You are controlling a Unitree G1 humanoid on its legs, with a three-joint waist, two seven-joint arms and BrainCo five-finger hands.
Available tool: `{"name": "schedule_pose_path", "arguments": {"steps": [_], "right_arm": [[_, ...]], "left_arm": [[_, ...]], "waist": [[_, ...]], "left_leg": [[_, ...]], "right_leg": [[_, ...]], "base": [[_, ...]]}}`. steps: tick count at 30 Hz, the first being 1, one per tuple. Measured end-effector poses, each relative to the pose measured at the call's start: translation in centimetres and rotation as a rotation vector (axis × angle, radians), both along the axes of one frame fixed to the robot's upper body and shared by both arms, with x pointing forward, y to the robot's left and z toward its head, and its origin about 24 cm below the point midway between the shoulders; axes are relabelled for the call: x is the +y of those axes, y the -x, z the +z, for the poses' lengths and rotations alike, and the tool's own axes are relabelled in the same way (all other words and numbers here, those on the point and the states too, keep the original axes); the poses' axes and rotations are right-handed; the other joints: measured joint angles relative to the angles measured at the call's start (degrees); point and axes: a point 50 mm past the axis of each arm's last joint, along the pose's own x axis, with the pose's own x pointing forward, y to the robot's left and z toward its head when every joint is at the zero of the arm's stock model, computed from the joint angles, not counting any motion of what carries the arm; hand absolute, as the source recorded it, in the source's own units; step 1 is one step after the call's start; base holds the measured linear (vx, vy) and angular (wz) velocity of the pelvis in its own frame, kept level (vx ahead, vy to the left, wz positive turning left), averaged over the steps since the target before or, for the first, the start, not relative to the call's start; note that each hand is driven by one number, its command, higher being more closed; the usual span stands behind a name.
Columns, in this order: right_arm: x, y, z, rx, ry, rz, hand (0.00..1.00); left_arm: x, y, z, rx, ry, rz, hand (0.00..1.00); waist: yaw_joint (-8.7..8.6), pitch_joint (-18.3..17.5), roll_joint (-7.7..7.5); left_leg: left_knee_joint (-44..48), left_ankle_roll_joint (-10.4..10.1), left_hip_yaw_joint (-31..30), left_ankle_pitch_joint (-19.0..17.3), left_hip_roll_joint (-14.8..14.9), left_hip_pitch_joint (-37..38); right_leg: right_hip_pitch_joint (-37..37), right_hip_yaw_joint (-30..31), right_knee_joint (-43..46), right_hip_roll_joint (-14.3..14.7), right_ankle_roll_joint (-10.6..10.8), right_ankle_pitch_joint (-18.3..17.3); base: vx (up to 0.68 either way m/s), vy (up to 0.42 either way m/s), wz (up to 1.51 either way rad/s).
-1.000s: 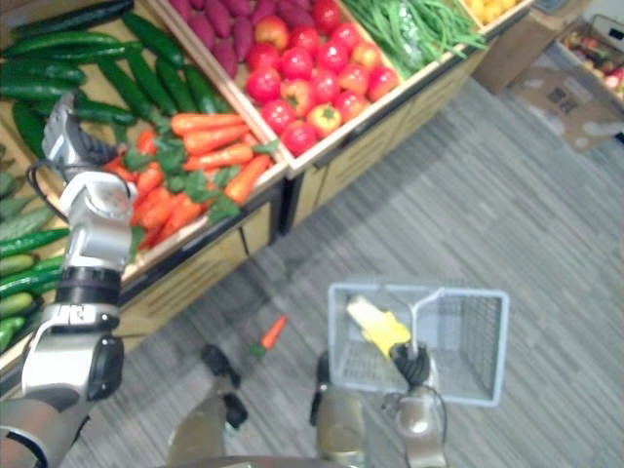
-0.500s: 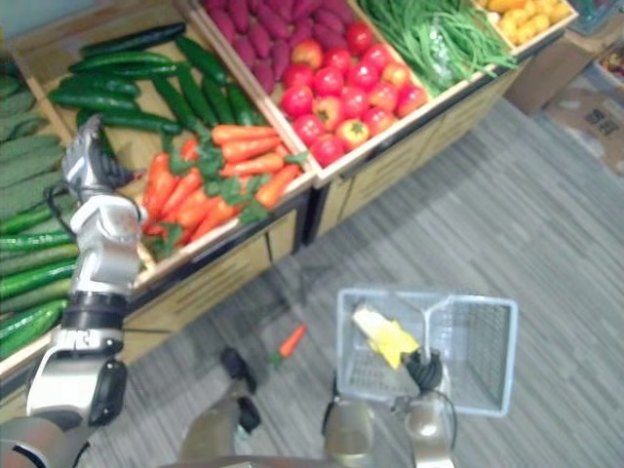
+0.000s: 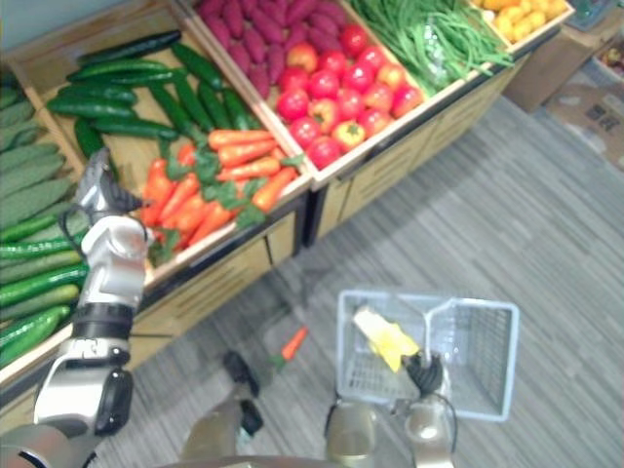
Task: Pick vegetable in the basket
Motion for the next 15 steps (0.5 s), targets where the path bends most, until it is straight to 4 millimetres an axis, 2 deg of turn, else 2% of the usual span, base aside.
{"name": "schedule_pose_path", "arguments": {"steps": [6,15], "right_arm": [[0.2,-0.3,0.2,-0.011,0.001,0.011,1.0],[0.5,-0.6,0.5,-0.027,0.001,0.027,1.0]], "left_arm": [[0.3,0.0,-1.4,0.057,0.019,0.016,0.0],[0.3,-0.7,-1.0,0.033,0.057,0.029,0.0]], "waist": [[-0.11,-0.1,-0.16],[-0.4,-0.22,-0.46]], "left_leg": [[0.01,0.23,1.56,0.17,0.48,-1.29],[0.01,0.39,2.58,0.33,1.25,-2.81]], "right_leg": [[-2.38,1.65,-0.02,0.47,0.07,0.1],[-4.84,3.0,-0.17,1.32,0.04,0.13]], "base": [[0.0,-0.059,-0.14],[0.02,-0.079,-0.1]]}}
